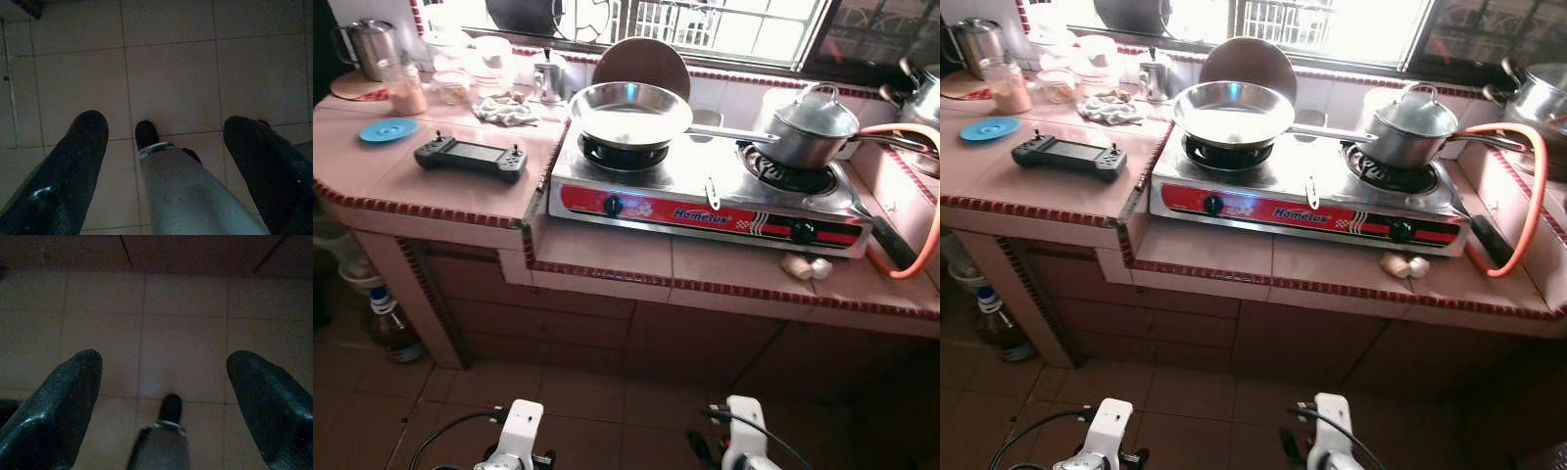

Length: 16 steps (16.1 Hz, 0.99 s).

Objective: Kitchen organization

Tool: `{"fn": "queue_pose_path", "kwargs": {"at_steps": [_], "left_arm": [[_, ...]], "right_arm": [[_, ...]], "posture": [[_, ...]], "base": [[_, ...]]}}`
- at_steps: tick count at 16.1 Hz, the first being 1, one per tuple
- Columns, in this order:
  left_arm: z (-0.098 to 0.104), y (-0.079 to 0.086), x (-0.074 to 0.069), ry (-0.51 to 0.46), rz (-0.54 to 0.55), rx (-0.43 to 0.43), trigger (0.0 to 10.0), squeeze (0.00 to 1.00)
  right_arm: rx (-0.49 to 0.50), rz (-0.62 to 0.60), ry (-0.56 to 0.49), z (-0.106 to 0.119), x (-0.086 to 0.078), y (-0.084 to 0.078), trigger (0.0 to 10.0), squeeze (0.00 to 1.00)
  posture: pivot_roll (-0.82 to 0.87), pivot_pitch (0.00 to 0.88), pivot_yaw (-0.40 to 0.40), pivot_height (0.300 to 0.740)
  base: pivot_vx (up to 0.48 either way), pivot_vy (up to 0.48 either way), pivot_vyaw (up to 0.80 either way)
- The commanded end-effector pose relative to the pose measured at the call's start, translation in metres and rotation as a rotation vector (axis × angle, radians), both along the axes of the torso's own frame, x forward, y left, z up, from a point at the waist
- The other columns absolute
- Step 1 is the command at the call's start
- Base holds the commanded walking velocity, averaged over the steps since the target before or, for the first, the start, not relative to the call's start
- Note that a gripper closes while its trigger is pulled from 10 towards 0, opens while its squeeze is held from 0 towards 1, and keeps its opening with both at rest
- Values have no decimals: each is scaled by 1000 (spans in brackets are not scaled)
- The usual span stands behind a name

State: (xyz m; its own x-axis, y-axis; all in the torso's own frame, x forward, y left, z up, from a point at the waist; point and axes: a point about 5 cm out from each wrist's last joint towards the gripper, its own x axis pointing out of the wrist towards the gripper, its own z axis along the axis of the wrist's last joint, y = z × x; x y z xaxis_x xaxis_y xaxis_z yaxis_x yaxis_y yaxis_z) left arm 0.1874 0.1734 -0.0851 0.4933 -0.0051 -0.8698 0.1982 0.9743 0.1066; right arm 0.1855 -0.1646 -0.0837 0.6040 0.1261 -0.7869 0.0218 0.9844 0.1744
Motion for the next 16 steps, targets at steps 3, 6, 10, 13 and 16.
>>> {"fn": "queue_pose_path", "kwargs": {"at_steps": [3, 6, 10, 13, 16], "left_arm": [[2, 4, 3, -4, -74, 32, 10000, 0], [4, 7, 6, -2, -130, 58, 10000, 0], [6, 6, 10, -11, -142, 70, 10000, 0], [5, 4, 10, -9, -145, 70, 10000, 0], [5, 4, 9, -7, -143, 71, 10000, 0]], "right_arm": [[-36, -27, 32, -4, -10, -9, 10000, 0], [-9, -68, 36, -7, -13, 1, 10000, 0], [4, -90, 31, -6, -12, 5, 10000, 0], [-9, -95, 30, -6, -12, 0, 10000, 0], [-17, -98, 36, -7, -14, -3, 10000, 0]], "posture": [[245, 0, -89, 740], [241, 0, -35, 740], [230, 0, -13, 740], [217, 0, -18, 740], [208, 0, -19, 740]], "base": [[0, 0, 0], [0, 0, 0], [0, 0, 0], [0, 0, 0], [0, 0, 0]]}}
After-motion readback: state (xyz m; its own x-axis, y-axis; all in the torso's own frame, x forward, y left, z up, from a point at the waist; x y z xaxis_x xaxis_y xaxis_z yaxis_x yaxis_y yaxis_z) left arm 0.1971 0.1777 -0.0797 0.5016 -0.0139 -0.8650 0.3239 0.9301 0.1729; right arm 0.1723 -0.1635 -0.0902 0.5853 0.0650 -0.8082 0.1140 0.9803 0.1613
